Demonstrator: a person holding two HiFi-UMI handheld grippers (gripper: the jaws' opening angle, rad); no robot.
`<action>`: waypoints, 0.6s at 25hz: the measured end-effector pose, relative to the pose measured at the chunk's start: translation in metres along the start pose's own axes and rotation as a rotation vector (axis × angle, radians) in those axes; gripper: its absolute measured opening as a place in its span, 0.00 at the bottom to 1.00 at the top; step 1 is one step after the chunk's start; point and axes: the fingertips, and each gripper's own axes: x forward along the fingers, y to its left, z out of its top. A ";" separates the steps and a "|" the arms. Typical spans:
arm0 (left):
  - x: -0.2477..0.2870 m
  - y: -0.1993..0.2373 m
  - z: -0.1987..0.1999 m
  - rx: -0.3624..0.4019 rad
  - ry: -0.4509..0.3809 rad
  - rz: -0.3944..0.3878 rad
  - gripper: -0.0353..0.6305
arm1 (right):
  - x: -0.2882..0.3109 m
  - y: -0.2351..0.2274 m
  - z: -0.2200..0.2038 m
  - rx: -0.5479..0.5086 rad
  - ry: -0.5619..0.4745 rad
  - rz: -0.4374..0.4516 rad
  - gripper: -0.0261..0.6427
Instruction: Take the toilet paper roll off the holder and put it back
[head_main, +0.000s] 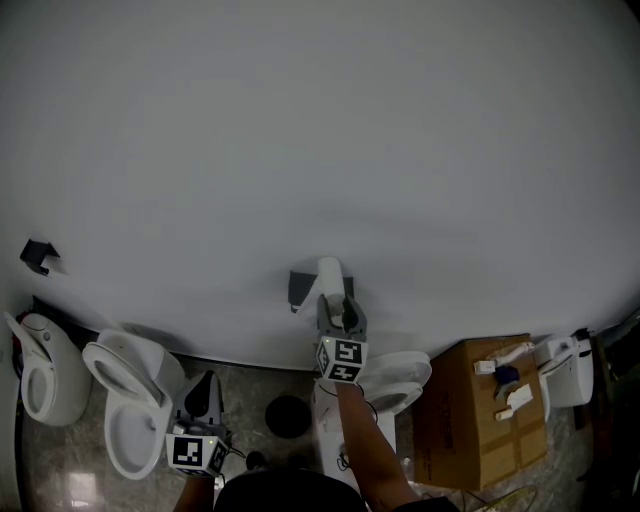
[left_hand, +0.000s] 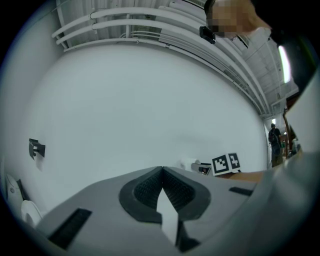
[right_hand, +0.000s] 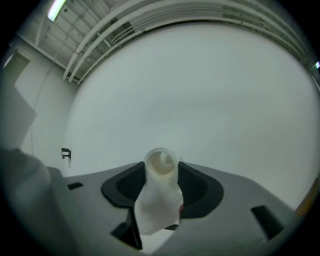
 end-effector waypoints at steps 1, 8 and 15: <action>0.000 0.000 0.000 -0.002 0.004 0.002 0.06 | -0.001 0.001 0.006 -0.006 -0.013 0.000 0.35; -0.004 -0.002 0.005 -0.006 0.002 0.007 0.06 | -0.013 0.003 0.054 -0.017 -0.117 0.002 0.35; -0.005 -0.007 -0.004 -0.015 0.023 -0.023 0.06 | -0.027 0.003 0.104 -0.028 -0.224 -0.002 0.35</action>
